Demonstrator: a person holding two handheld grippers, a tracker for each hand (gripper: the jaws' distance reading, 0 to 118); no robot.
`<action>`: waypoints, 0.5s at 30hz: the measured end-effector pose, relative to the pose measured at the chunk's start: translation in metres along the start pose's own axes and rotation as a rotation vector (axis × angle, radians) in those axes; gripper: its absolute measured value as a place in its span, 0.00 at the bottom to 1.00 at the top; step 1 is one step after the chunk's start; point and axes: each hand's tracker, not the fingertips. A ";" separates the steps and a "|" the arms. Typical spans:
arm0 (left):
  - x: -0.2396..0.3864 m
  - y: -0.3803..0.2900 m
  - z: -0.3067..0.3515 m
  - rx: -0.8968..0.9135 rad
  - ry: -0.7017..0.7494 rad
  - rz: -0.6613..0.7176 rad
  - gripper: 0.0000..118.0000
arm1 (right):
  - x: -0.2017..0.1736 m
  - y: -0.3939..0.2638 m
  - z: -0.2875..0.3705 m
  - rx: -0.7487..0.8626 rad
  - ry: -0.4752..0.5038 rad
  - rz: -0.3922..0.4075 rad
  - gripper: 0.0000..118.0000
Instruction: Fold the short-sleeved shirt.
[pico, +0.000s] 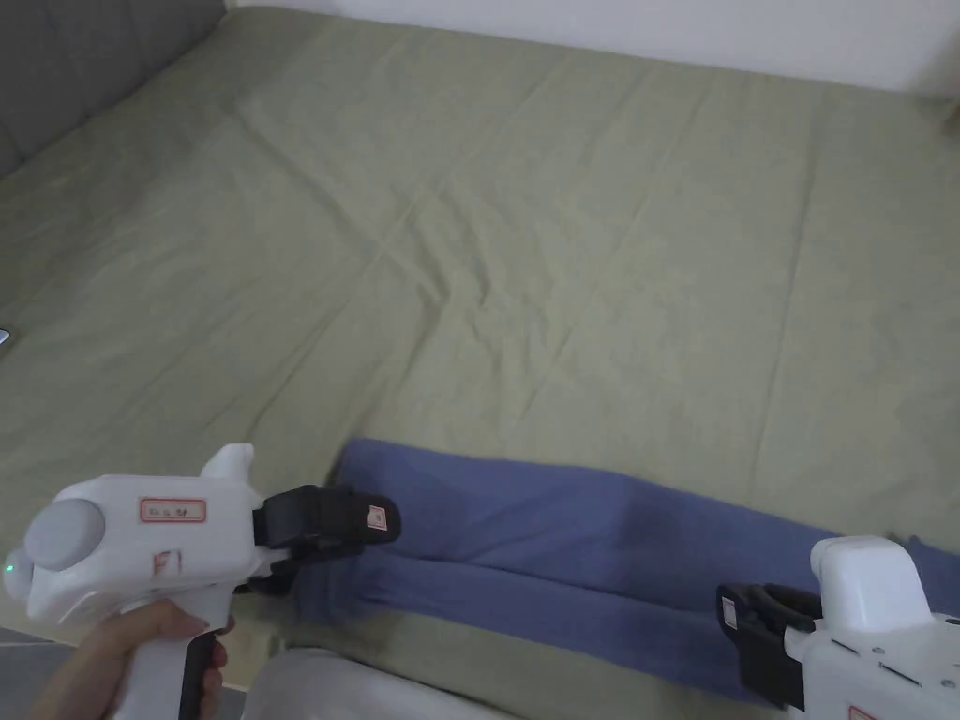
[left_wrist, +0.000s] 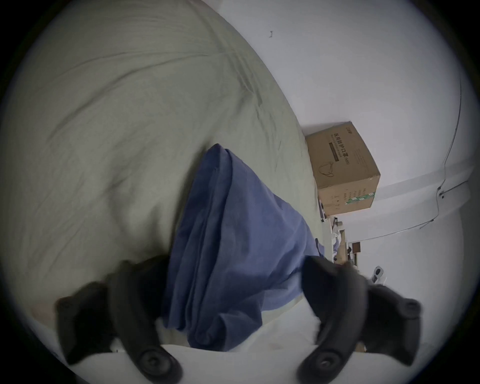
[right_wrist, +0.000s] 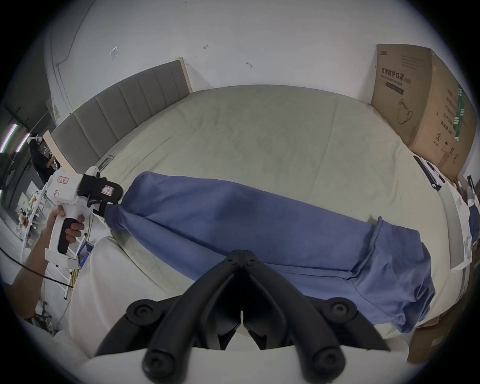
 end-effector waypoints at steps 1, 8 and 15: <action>-0.001 0.001 0.003 0.024 0.051 0.021 0.43 | 0.000 0.001 -0.001 -0.003 0.004 0.000 0.00; -0.002 -0.002 0.005 0.054 0.074 0.061 0.03 | 0.010 -0.004 0.008 0.001 0.001 0.004 0.00; 0.071 -0.001 0.030 0.137 0.130 -0.060 0.03 | 0.051 -0.017 0.034 0.040 -0.023 -0.115 0.00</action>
